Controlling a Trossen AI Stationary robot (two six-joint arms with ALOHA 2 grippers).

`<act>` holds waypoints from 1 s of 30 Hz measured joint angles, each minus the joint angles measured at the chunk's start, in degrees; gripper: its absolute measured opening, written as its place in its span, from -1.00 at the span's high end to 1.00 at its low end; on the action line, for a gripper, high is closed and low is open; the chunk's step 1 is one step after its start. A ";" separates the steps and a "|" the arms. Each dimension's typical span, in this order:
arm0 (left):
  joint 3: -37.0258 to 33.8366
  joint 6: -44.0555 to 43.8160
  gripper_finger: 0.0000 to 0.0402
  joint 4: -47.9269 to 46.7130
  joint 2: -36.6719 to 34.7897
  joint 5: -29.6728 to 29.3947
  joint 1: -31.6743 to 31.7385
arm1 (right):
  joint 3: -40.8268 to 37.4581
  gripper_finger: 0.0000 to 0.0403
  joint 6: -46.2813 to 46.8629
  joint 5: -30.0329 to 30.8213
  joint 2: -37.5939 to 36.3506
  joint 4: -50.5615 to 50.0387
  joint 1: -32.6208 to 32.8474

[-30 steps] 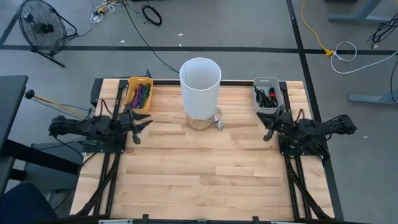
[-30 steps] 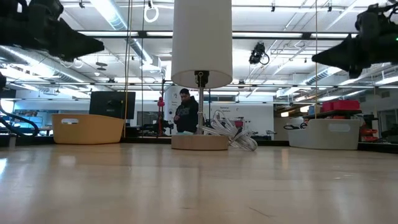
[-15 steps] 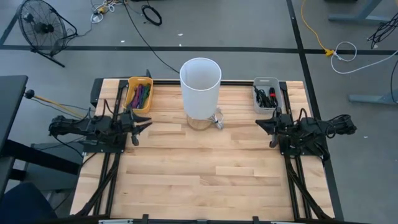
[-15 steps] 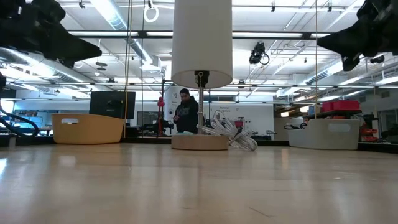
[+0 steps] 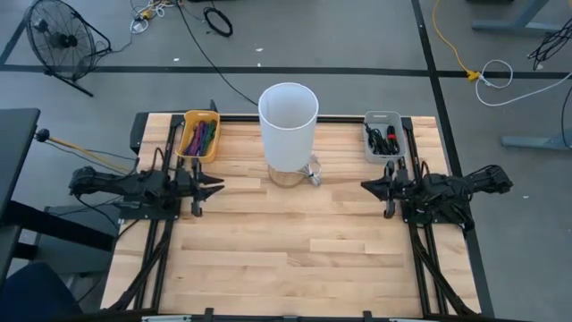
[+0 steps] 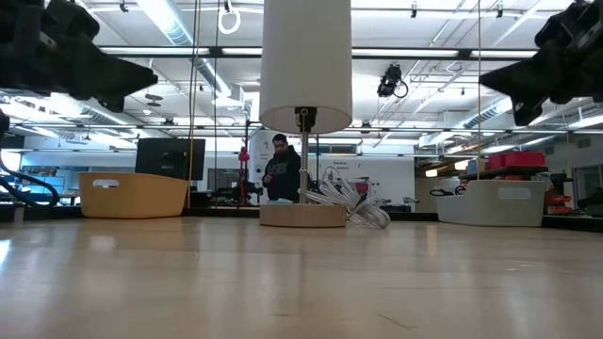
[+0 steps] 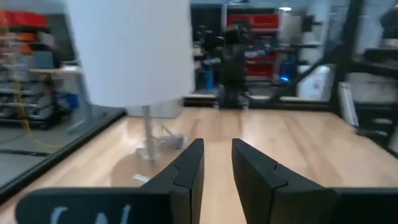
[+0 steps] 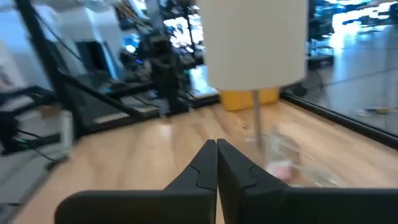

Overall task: Pick & Place USB Port
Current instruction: Return to Home Position

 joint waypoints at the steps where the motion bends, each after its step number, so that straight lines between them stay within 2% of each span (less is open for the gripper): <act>1: 0.34 0.17 0.58 -0.46 -0.05 1.27 0.01 | 0.00 0.98 0.52 -1.03 -0.03 0.76 0.04; 5: 1.25 0.24 0.58 -0.63 -0.16 6.32 -0.03 | 0.07 0.98 1.10 -4.83 -0.02 1.45 0.04; 13: 1.35 -0.06 0.58 -5.55 0.22 7.36 -0.01 | 0.07 0.98 4.10 -5.13 0.32 -0.46 0.11; 30: 1.22 -3.16 0.58 -4.14 0.44 6.91 -0.04 | 0.05 0.98 4.06 -5.07 0.59 -0.12 0.11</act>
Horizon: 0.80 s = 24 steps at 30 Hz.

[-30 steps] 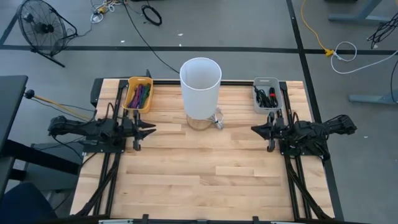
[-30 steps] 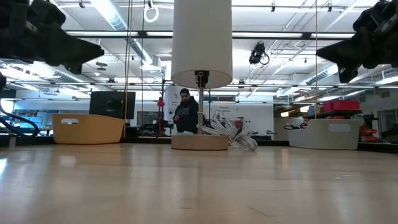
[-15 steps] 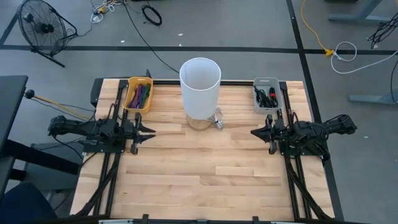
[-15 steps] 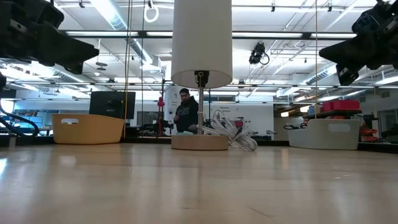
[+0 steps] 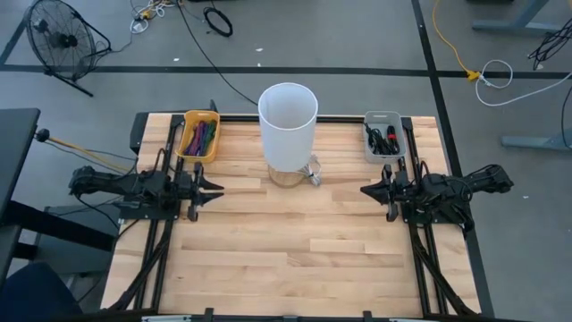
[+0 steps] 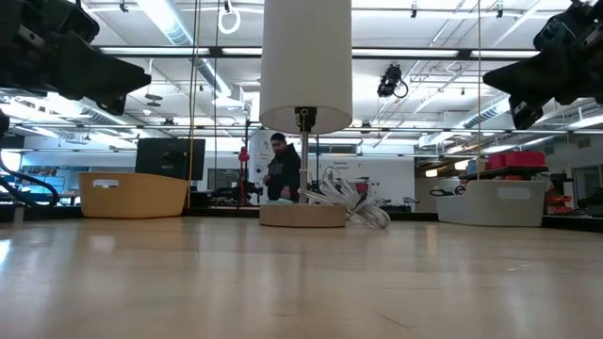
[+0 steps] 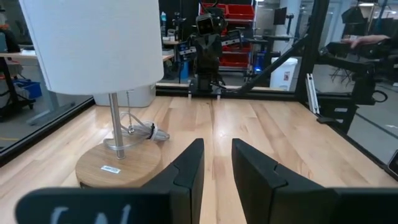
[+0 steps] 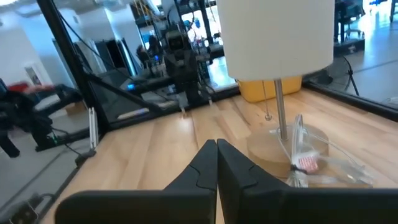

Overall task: Pick & Place USB Port
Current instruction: Return to Home Position

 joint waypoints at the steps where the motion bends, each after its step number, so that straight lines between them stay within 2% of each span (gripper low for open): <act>1: -0.02 -0.02 0.58 0.02 0.00 -0.09 -0.24 | -0.26 0.98 0.00 0.01 0.00 0.95 -0.01; 3: -0.02 -0.02 0.58 0.04 -0.02 0.02 -0.76 | -2.11 0.98 0.01 -0.13 -0.38 6.17 -0.59; 12: -0.09 -0.04 0.58 0.29 -0.13 0.26 -0.09 | -2.10 0.98 0.00 -1.32 -0.83 6.90 -7.65; 18: -1.86 -0.10 0.58 5.19 -1.43 1.16 5.79 | -2.10 0.98 -0.01 -1.46 -0.85 6.28 -11.97; 24: -1.86 -0.09 0.58 6.31 -1.44 1.14 9.86 | -2.10 0.98 -0.02 -1.06 -0.85 6.69 -11.35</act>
